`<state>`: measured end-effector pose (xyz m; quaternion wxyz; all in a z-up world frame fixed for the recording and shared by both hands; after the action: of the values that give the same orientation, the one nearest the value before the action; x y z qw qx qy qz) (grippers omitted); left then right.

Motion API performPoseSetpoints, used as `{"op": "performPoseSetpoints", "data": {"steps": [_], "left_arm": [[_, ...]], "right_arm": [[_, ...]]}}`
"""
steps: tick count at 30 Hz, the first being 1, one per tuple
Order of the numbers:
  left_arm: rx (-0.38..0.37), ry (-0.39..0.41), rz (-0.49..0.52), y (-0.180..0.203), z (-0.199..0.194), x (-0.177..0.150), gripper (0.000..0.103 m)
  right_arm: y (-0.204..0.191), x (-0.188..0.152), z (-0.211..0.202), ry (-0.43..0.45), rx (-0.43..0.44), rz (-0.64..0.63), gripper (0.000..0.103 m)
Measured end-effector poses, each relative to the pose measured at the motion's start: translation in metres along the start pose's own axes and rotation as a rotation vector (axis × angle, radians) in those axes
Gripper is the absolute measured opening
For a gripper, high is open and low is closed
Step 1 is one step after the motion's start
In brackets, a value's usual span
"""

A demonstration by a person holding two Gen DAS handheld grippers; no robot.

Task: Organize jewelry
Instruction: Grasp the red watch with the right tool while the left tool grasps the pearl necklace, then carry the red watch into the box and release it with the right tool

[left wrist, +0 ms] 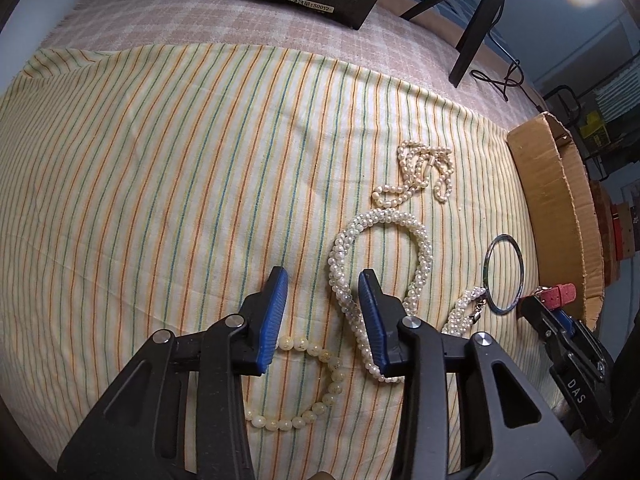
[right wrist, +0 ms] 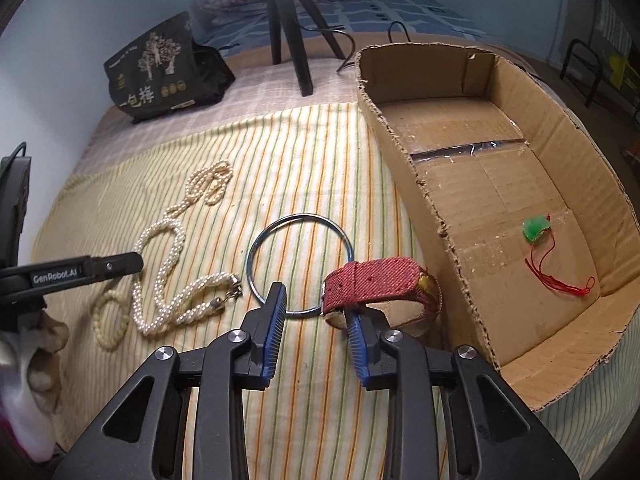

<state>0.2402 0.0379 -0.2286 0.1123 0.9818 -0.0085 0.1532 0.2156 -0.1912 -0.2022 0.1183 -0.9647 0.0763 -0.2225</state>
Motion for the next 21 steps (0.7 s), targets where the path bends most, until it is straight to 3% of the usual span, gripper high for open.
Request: {"op": "performPoseSetpoints", "data": {"steps": [4, 6, 9, 15, 21], "left_arm": [[0.030, 0.003, 0.018, 0.002, 0.002, 0.001, 0.028], [0.038, 0.005, 0.016, 0.000, 0.002, 0.001, 0.018], [0.037, 0.007, 0.004, -0.004, 0.002, 0.002, 0.008], [-0.002, 0.043, -0.025, -0.006, -0.013, 0.004, 0.006], [-0.073, 0.144, -0.016, 0.007, -0.058, 0.011, 0.006]], "right_arm": [[0.001, -0.001, 0.002, 0.007, -0.003, 0.005, 0.013], [0.002, -0.001, 0.002, 0.008, 0.007, 0.010, 0.008], [0.001, -0.002, 0.000, 0.008, 0.030, 0.007, 0.007], [-0.006, -0.006, -0.007, 0.009, 0.063, -0.036, 0.007], [-0.009, -0.006, -0.023, 0.031, 0.093, -0.074, 0.007]]}}
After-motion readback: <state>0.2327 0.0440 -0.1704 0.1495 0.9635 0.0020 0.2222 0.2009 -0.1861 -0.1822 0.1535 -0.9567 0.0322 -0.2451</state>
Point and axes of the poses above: each gripper's, at about its wrist camera, not at the fingertips, and z roughly the way its jaws point, y to its right, x to its top, the point moved 3 cm from there along z, roughly the way its jaws point, and after that the axes turned 11 degrees about z, right-handed, at the moved point
